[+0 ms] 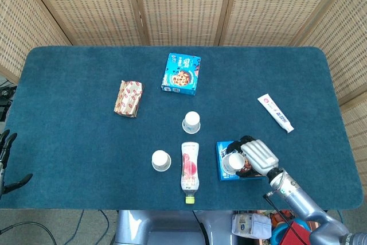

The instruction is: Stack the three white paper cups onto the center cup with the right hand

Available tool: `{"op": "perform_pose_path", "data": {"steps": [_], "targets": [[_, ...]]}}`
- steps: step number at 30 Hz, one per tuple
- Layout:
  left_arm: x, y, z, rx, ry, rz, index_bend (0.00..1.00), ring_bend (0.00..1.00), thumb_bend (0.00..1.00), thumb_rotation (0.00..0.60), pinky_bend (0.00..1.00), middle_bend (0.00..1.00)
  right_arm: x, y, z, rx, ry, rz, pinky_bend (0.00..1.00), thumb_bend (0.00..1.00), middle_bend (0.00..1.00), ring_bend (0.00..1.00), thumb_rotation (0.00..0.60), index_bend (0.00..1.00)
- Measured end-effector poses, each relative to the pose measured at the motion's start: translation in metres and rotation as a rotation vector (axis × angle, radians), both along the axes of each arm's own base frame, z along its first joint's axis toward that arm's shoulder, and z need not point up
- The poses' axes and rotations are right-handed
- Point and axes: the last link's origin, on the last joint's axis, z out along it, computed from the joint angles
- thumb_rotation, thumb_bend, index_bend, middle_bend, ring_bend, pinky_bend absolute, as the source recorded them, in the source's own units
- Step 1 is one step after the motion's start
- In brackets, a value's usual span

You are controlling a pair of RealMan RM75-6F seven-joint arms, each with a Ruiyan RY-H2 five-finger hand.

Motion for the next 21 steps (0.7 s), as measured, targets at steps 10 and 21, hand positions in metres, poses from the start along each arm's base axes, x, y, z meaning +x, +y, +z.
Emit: {"op": "perform_pose_path", "data": {"steps": [10,21], "targets": [[0.000,0.000,-0.001,-0.002,0.001,0.002,0.00,0.00,0.11,0.600,0.00,0.00,0.008,0.002,-0.001,-0.037,0.016,0.039,0.28,0.35,0.51,0.47,0.600,0.43],[0.001,0.000,-0.001,-0.006,-0.009,0.008,0.00,0.00,0.11,0.600,0.00,0.00,0.057,-0.015,0.017,-0.106,-0.041,0.137,0.28,0.37,0.51,0.47,0.600,0.43]]}}
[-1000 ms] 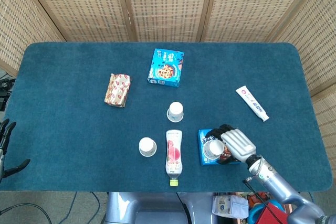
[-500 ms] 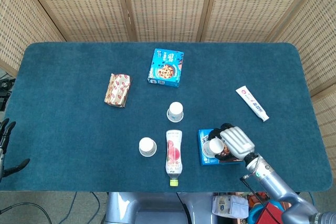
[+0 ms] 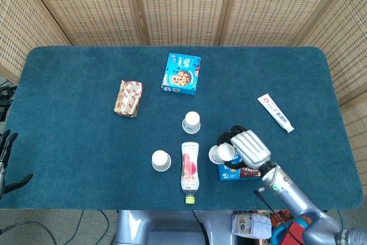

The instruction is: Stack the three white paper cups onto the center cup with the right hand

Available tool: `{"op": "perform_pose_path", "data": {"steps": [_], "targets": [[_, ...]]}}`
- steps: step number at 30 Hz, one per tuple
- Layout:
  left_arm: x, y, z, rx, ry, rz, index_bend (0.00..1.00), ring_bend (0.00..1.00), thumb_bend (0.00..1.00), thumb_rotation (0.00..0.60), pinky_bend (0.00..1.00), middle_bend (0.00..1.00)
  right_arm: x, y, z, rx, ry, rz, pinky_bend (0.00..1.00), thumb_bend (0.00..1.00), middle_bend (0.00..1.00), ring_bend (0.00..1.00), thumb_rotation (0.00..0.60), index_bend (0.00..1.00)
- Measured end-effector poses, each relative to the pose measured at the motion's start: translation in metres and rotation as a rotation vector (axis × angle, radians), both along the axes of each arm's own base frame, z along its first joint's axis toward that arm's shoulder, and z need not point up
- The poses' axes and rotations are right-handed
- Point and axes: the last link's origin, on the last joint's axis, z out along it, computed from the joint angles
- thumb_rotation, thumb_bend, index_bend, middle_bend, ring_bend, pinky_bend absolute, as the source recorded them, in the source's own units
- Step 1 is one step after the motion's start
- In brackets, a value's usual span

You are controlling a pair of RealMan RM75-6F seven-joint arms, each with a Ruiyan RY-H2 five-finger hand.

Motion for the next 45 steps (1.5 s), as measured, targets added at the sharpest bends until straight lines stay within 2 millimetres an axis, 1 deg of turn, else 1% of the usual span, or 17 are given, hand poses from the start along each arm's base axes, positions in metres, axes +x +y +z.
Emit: {"op": "perform_pose_path", "data": {"steps": [5,10,13,17,24,27,33,39,45], "targets": [[0.001,0.000,0.003,0.012,-0.005,0.000,0.00,0.00,0.11,0.600,0.00,0.00,0.032,-0.021,0.003,-0.032,0.006,0.025,0.28,0.38,0.51,0.47,0.600,0.43],[-0.001,0.004,0.003,0.016,-0.004,0.014,0.00,0.00,0.11,0.600,0.00,0.00,0.059,-0.039,-0.004,-0.039,0.030,0.028,0.28,0.40,0.51,0.47,0.600,0.43],[-0.002,0.006,0.003,0.017,-0.003,0.022,0.00,0.00,0.11,0.600,0.00,0.00,0.074,-0.051,-0.013,-0.036,0.040,0.013,0.28,0.41,0.51,0.47,0.600,0.43],[-0.004,0.009,0.003,0.011,-0.007,0.038,0.00,0.00,0.11,0.600,0.00,0.00,0.092,-0.071,-0.031,-0.030,0.051,-0.021,0.28,0.41,0.51,0.47,0.600,0.43],[-0.008,0.013,0.006,0.013,-0.017,0.065,0.00,0.00,0.11,0.600,0.00,0.00,0.112,-0.105,-0.066,-0.033,0.091,-0.094,0.28,0.41,0.50,0.47,0.600,0.43],[-0.010,0.015,0.006,0.011,-0.015,0.072,0.00,0.00,0.11,0.600,0.00,0.00,0.119,-0.110,-0.077,-0.028,0.101,-0.107,0.28,0.41,0.50,0.47,0.600,0.43],[-0.013,0.019,0.007,0.007,-0.022,0.089,0.00,0.00,0.11,0.600,0.00,0.00,0.128,-0.116,-0.085,-0.029,0.113,-0.109,0.28,0.41,0.50,0.47,0.600,0.43],[-0.014,0.021,0.008,0.004,-0.023,0.096,0.00,0.00,0.11,0.600,0.00,0.00,0.127,-0.120,-0.084,-0.042,0.140,-0.120,0.28,0.41,0.50,0.47,0.600,0.43],[-0.015,0.022,0.007,0.000,-0.020,0.096,0.00,0.00,0.11,0.600,0.00,0.00,0.122,-0.122,-0.077,-0.051,0.165,-0.127,0.28,0.41,0.50,0.47,0.600,0.43]]}}
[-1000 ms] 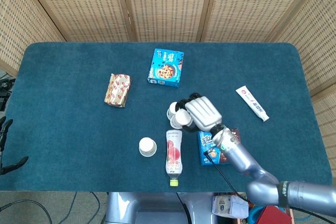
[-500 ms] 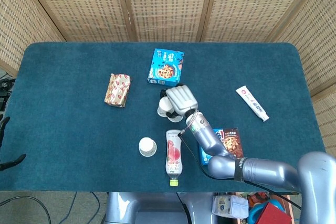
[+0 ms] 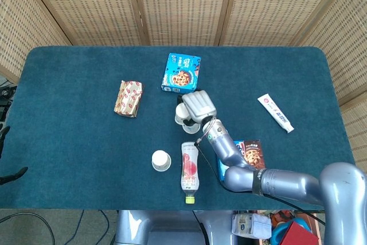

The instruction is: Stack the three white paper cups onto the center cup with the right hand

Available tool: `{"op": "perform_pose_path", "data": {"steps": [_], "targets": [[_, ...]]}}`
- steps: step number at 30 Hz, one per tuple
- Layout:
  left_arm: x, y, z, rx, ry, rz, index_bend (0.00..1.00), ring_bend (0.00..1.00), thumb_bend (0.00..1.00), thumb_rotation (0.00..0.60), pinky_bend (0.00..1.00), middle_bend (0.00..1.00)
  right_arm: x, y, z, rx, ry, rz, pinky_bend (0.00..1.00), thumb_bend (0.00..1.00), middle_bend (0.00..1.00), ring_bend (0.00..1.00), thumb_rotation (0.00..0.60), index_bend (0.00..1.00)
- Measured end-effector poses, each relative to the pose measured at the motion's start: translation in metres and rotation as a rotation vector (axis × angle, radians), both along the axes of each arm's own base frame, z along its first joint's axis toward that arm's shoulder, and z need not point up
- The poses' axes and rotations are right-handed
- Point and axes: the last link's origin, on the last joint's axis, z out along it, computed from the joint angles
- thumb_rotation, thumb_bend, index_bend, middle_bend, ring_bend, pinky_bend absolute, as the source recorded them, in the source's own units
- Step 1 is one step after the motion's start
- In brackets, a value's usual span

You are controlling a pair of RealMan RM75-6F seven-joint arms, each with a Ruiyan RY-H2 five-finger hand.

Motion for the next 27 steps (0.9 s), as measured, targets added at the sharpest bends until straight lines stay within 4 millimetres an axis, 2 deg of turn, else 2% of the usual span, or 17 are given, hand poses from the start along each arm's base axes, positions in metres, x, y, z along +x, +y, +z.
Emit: {"op": "perform_pose_path", "data": {"steps": [5,7,9,11,13,17,22,27], "targets": [[0.000,0.000,0.000,0.001,0.003,-0.001,0.00,0.00,0.11,0.600,0.00,0.00,-0.005,0.000,0.004,0.009,0.016,-0.016,0.28,0.41,0.46,0.47,0.600,0.43],[0.000,0.000,-0.001,0.001,0.004,0.000,0.00,0.00,0.11,0.600,0.00,0.00,-0.006,0.000,0.004,0.020,0.017,-0.022,0.28,0.40,0.39,0.42,0.600,0.43],[0.000,0.000,-0.001,0.001,0.005,0.001,0.00,0.00,0.11,0.600,0.00,0.00,-0.007,0.001,0.004,0.034,0.019,-0.025,0.24,0.34,0.26,0.32,0.600,0.36],[0.000,0.001,-0.001,0.001,0.005,0.001,0.00,0.00,0.11,0.600,0.00,0.00,-0.009,0.002,0.004,0.053,0.029,-0.030,0.15,0.17,0.09,0.14,0.600,0.23],[0.000,0.001,-0.001,0.000,0.004,0.002,0.00,0.00,0.11,0.600,0.00,0.00,-0.011,0.002,0.005,0.069,0.039,-0.038,0.08,0.06,0.01,0.03,0.600,0.15],[0.000,0.001,-0.001,0.000,0.005,0.001,0.00,0.00,0.11,0.600,0.00,0.00,-0.011,0.004,0.009,0.089,0.047,-0.043,0.00,0.02,0.00,0.00,0.600,0.09],[0.000,0.001,-0.001,-0.004,0.003,0.001,0.00,0.00,0.11,0.600,0.00,0.00,-0.008,0.008,0.016,0.068,0.033,0.002,0.00,0.02,0.00,0.00,0.600,0.09],[0.001,0.001,-0.002,-0.008,0.006,-0.002,0.00,0.00,0.11,0.600,0.00,0.00,0.001,0.030,0.017,0.107,-0.003,0.113,0.03,0.02,0.06,0.00,0.600,0.10]]}}
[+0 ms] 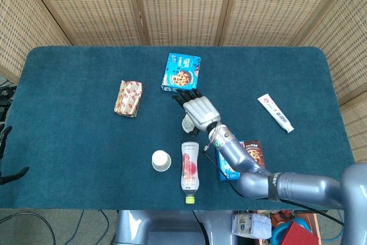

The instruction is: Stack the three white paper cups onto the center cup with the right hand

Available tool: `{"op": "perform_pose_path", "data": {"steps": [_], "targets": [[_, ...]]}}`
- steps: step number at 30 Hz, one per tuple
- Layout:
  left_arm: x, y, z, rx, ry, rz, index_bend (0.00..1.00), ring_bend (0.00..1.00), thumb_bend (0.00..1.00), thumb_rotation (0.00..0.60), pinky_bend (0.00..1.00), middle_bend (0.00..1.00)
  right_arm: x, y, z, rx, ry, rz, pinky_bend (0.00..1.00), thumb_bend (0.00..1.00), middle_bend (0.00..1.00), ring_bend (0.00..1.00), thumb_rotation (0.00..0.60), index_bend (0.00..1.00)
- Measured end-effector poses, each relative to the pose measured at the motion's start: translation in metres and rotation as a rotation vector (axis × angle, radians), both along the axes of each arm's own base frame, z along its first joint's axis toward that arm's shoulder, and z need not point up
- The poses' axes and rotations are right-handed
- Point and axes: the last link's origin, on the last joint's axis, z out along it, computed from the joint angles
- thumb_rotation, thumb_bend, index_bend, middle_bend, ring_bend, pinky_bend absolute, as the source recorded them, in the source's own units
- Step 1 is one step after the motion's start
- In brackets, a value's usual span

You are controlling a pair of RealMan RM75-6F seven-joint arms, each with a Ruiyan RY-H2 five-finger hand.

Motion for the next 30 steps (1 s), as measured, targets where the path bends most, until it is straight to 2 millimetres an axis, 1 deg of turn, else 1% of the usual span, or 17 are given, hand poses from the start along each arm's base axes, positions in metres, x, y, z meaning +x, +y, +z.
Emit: {"op": "perform_pose_path", "data": {"steps": [2,6,8,11,15,17,22,24,26,30], "targets": [[0.000,0.000,-0.001,-0.003,0.002,0.000,0.00,0.00,0.11,0.600,0.00,0.00,0.004,0.011,-0.003,0.034,-0.014,0.063,0.07,0.02,0.10,0.01,0.600,0.12],[0.001,0.001,-0.002,-0.005,0.005,-0.002,0.00,0.00,0.11,0.600,0.00,0.00,0.013,0.035,-0.016,0.123,-0.037,0.175,0.12,0.02,0.15,0.04,0.600,0.15],[0.001,0.001,-0.002,-0.006,0.006,-0.001,0.00,0.00,0.11,0.600,0.00,0.00,0.016,0.047,-0.028,0.178,-0.047,0.214,0.14,0.02,0.16,0.06,0.600,0.16],[0.000,0.001,-0.003,-0.007,0.008,0.004,0.00,0.00,0.11,0.600,0.00,0.00,0.020,0.059,-0.048,0.226,-0.059,0.234,0.18,0.02,0.19,0.09,0.600,0.17],[-0.001,0.001,-0.002,-0.007,0.004,0.007,0.00,0.00,0.11,0.600,0.00,0.00,0.025,0.063,-0.072,0.247,-0.072,0.228,0.20,0.02,0.21,0.11,0.600,0.19],[-0.001,0.001,-0.001,-0.006,0.002,0.008,0.00,0.00,0.11,0.600,0.00,0.00,0.026,0.062,-0.081,0.244,-0.075,0.220,0.21,0.02,0.22,0.13,0.600,0.19],[-0.002,0.001,0.000,-0.004,-0.004,0.008,0.00,0.00,0.11,0.600,0.00,0.00,0.027,0.059,-0.089,0.226,-0.068,0.206,0.23,0.06,0.24,0.16,0.600,0.20],[-0.002,0.001,0.001,-0.003,-0.005,0.007,0.00,0.00,0.11,0.600,0.00,0.00,0.026,0.057,-0.092,0.220,-0.059,0.204,0.25,0.06,0.25,0.18,0.600,0.20],[-0.002,0.001,0.001,-0.003,-0.006,0.007,0.00,0.00,0.11,0.600,0.00,0.00,0.025,0.057,-0.094,0.220,-0.049,0.202,0.28,0.08,0.27,0.21,0.600,0.21],[-0.003,0.001,0.001,-0.003,-0.007,0.007,0.00,0.00,0.11,0.600,0.00,0.00,0.023,0.059,-0.100,0.229,-0.031,0.195,0.28,0.11,0.33,0.26,0.600,0.25]]}}
